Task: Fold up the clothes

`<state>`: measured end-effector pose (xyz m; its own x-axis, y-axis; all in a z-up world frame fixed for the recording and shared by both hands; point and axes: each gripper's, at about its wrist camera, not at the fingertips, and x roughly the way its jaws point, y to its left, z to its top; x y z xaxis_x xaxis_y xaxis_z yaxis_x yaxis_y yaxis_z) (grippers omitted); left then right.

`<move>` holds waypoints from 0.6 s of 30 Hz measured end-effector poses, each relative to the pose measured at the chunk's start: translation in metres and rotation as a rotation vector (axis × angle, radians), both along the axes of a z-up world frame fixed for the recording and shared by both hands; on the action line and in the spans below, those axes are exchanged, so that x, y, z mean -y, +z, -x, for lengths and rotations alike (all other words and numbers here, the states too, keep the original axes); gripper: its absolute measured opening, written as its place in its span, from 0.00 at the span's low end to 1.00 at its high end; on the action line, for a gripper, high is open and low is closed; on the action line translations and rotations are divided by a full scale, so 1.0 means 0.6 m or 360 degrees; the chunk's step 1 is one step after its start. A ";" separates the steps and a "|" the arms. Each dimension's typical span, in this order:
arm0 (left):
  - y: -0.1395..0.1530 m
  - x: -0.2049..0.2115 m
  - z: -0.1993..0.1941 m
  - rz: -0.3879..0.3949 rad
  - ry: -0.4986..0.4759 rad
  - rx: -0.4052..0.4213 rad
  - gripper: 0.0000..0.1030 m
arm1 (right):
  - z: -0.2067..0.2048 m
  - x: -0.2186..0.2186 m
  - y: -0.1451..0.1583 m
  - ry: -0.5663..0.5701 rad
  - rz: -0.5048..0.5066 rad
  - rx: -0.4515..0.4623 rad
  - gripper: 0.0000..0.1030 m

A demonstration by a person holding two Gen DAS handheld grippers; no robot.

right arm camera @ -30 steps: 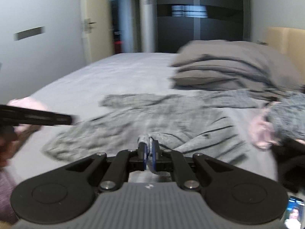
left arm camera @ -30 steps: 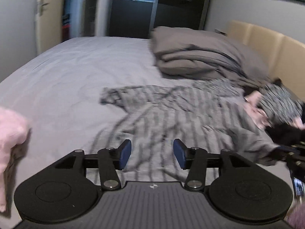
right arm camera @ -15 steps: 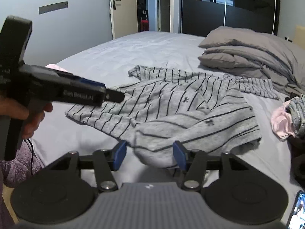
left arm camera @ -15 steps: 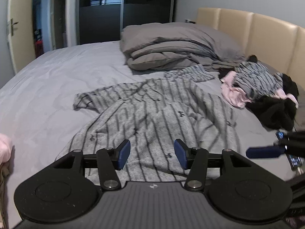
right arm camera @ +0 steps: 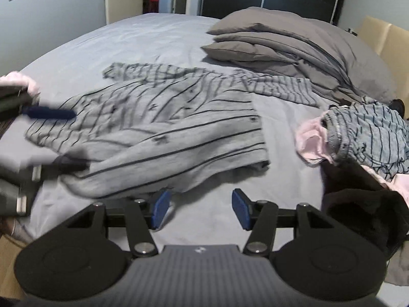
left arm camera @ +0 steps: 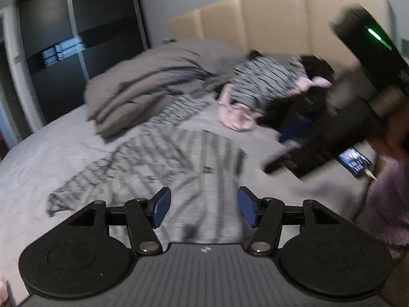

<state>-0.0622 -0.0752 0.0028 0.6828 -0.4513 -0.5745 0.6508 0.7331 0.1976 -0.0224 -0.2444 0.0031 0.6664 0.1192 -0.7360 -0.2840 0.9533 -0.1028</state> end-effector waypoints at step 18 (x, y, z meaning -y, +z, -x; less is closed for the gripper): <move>-0.007 -0.082 -0.117 0.0310 0.0373 -0.0263 0.04 | -0.121 0.061 -0.072 0.0186 0.0217 0.0060 0.54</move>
